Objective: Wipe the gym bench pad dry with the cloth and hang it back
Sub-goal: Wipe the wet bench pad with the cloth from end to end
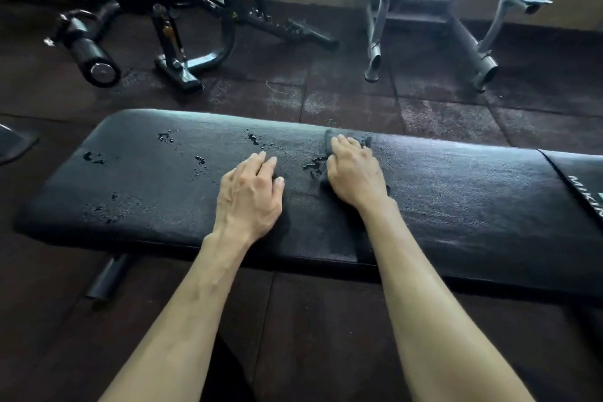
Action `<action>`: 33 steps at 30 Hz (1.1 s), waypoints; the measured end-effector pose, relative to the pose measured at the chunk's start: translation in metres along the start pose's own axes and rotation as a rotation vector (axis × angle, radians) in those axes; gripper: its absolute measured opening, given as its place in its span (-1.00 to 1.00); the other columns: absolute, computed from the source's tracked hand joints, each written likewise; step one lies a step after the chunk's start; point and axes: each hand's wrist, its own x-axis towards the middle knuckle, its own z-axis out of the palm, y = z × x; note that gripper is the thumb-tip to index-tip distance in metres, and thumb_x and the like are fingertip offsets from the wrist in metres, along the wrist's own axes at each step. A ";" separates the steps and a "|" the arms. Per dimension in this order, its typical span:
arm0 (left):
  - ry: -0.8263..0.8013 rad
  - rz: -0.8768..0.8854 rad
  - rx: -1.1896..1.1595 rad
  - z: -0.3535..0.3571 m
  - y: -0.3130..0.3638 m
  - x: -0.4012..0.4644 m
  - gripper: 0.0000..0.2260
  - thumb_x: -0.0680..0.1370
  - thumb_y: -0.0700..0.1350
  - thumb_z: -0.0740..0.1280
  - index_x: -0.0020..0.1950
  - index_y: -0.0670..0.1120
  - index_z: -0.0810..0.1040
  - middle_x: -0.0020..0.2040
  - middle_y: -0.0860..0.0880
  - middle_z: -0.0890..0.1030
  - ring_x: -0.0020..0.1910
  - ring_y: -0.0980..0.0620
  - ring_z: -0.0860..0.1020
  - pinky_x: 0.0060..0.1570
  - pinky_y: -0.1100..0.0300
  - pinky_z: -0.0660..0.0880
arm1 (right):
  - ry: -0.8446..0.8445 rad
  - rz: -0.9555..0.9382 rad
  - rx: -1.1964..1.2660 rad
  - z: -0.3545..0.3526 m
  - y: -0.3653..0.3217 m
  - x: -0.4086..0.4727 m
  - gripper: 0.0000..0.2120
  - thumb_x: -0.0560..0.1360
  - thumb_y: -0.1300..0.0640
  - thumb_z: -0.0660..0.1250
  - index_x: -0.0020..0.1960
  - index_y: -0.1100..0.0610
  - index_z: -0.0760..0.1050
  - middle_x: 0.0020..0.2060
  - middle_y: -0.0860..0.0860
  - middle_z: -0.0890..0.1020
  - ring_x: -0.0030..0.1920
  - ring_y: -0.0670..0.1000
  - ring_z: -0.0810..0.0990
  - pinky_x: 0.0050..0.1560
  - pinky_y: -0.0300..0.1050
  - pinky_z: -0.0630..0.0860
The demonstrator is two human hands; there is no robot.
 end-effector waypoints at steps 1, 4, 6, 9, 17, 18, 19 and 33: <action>0.005 0.000 0.009 0.002 -0.001 0.000 -0.59 0.66 0.01 0.23 0.47 -0.12 0.47 0.51 -0.14 0.43 0.51 -0.09 0.36 0.46 -0.06 0.25 | 0.000 -0.011 0.023 -0.002 -0.002 -0.009 -0.66 0.58 0.11 0.11 0.29 0.19 0.46 0.34 0.10 0.51 0.38 0.14 0.41 0.36 0.07 0.32; 0.032 0.003 0.019 0.007 -0.003 -0.003 -0.59 0.66 0.04 0.21 0.45 -0.10 0.49 0.50 -0.11 0.45 0.50 -0.05 0.38 0.45 -0.03 0.23 | 0.039 0.043 0.068 -0.006 0.011 -0.023 -0.60 0.54 0.03 0.16 0.33 0.09 0.48 0.37 0.02 0.52 0.32 0.15 0.50 0.29 0.08 0.44; 0.050 0.006 0.018 0.009 -0.003 -0.003 -0.59 0.66 0.05 0.19 0.44 -0.10 0.50 0.50 -0.10 0.45 0.50 -0.03 0.38 0.45 -0.02 0.24 | 0.060 0.126 0.039 -0.004 0.017 -0.012 -0.67 0.54 0.04 0.14 0.21 0.11 0.51 0.26 0.08 0.57 0.18 0.22 0.56 0.18 0.09 0.48; 0.064 0.006 0.017 0.008 -0.004 -0.004 -0.60 0.66 0.05 0.19 0.43 -0.09 0.51 0.49 -0.09 0.47 0.50 -0.02 0.38 0.44 -0.01 0.24 | 0.047 0.174 0.026 0.003 0.001 0.019 -0.73 0.57 0.10 0.08 0.14 0.18 0.45 0.17 0.16 0.56 0.15 0.24 0.52 0.19 0.10 0.43; 0.091 0.000 0.020 0.009 -0.004 -0.002 -0.57 0.60 0.08 0.17 0.37 -0.07 0.57 0.44 -0.07 0.53 0.46 0.00 0.44 0.37 -0.02 0.31 | 0.052 0.016 0.089 0.006 -0.010 -0.013 -0.54 0.48 -0.05 0.14 0.31 0.02 0.53 0.35 -0.06 0.54 0.34 0.08 0.51 0.33 0.07 0.46; 0.094 0.000 0.017 0.009 -0.004 -0.002 -0.57 0.60 0.07 0.18 0.36 -0.08 0.58 0.43 -0.07 0.53 0.45 -0.01 0.45 0.36 -0.03 0.32 | 0.059 0.058 0.082 0.004 -0.004 -0.013 -0.56 0.48 -0.05 0.16 0.29 0.00 0.55 0.34 -0.07 0.56 0.31 0.10 0.54 0.31 0.07 0.47; 0.096 -0.002 0.016 0.009 -0.003 -0.002 -0.58 0.60 0.07 0.19 0.36 -0.08 0.58 0.43 -0.08 0.53 0.45 -0.02 0.45 0.36 -0.03 0.32 | 0.057 0.100 0.068 0.003 -0.001 -0.008 -0.61 0.49 -0.04 0.17 0.24 0.01 0.57 0.30 -0.04 0.58 0.25 0.15 0.56 0.25 0.06 0.49; 0.104 -0.020 0.010 0.009 -0.001 -0.004 -0.60 0.61 0.04 0.21 0.37 -0.09 0.57 0.44 -0.09 0.52 0.46 -0.03 0.44 0.39 -0.05 0.31 | 0.036 0.113 0.084 0.004 -0.015 -0.004 -0.65 0.52 -0.02 0.18 0.24 0.00 0.56 0.32 -0.03 0.56 0.29 0.14 0.53 0.27 0.06 0.46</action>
